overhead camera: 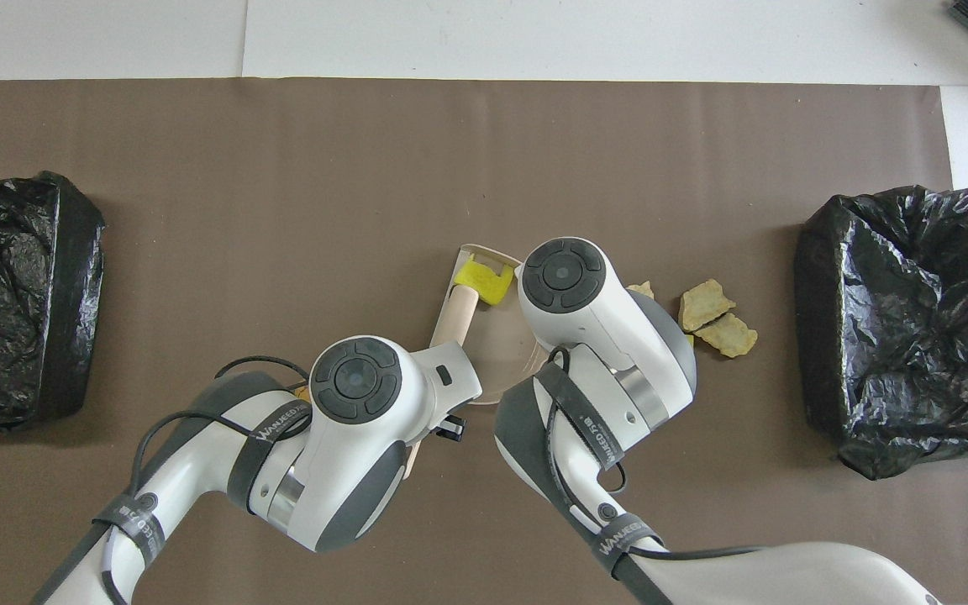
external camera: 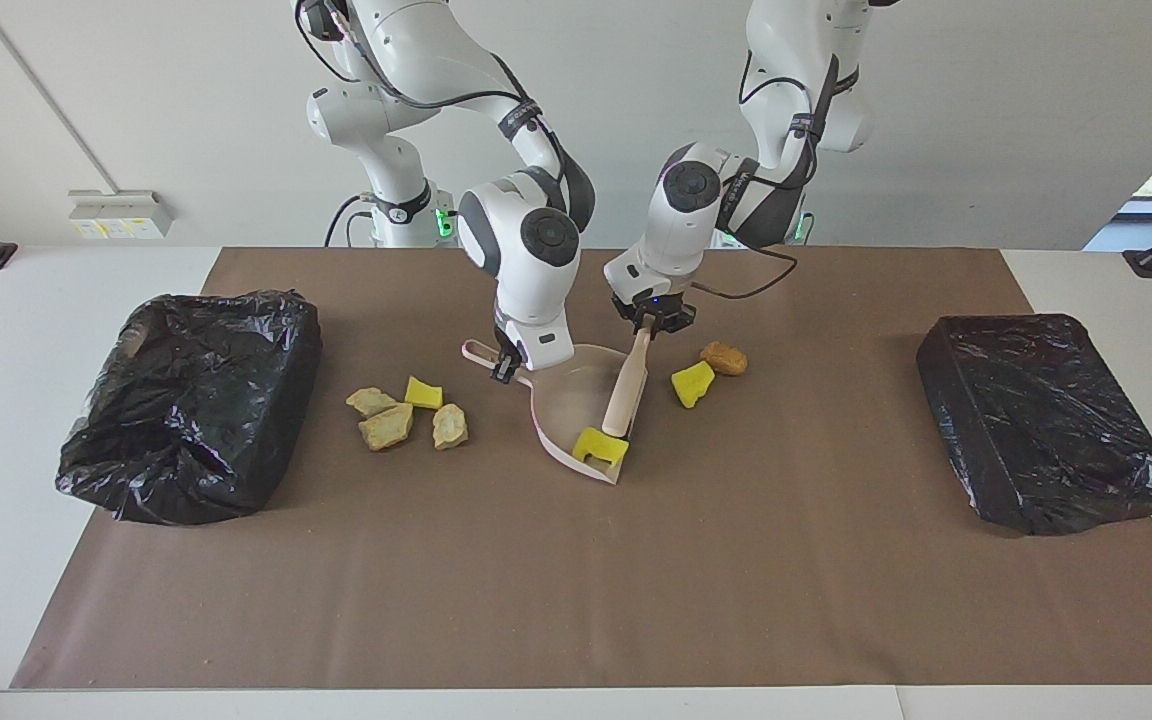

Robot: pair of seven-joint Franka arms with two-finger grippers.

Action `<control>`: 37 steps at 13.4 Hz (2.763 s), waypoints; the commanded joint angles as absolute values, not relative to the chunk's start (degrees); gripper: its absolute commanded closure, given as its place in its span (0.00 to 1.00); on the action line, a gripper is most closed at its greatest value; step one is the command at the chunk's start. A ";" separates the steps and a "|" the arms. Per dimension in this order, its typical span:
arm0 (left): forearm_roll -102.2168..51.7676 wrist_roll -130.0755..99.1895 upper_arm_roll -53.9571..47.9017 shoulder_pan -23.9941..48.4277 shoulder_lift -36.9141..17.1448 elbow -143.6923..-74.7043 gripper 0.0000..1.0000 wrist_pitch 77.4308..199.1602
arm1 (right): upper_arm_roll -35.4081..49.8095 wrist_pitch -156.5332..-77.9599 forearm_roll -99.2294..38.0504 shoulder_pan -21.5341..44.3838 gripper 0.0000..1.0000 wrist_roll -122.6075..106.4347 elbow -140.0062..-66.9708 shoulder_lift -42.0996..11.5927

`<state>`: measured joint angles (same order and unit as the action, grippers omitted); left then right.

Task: Sweep and dump trash in bin
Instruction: 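Sweep the yellow pieces toward the dustpan with the left gripper's brush, then sweep the orange piece into the dustpan with the left gripper's brush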

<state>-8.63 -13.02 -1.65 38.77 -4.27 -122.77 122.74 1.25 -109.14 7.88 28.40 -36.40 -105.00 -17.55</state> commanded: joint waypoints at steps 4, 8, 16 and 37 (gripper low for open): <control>-9.49 -15.11 0.18 36.05 3.67 -120.14 1.00 107.52 | 1.58 -109.42 8.17 27.51 1.00 -35.67 -106.52 -16.26; -6.61 -22.10 0.18 32.26 11.06 -124.17 1.00 96.77 | 1.67 -109.07 7.91 27.34 1.00 -41.02 -106.96 -16.17; -5.45 -53.77 -0.09 32.08 16.53 -141.05 1.00 111.67 | 1.58 -109.78 7.91 26.28 1.00 -48.78 -107.05 -16.35; -15.56 -31.75 0.09 40.63 2.02 -125.96 1.00 113.17 | 1.58 -109.78 7.91 25.84 1.00 -49.13 -107.23 -16.26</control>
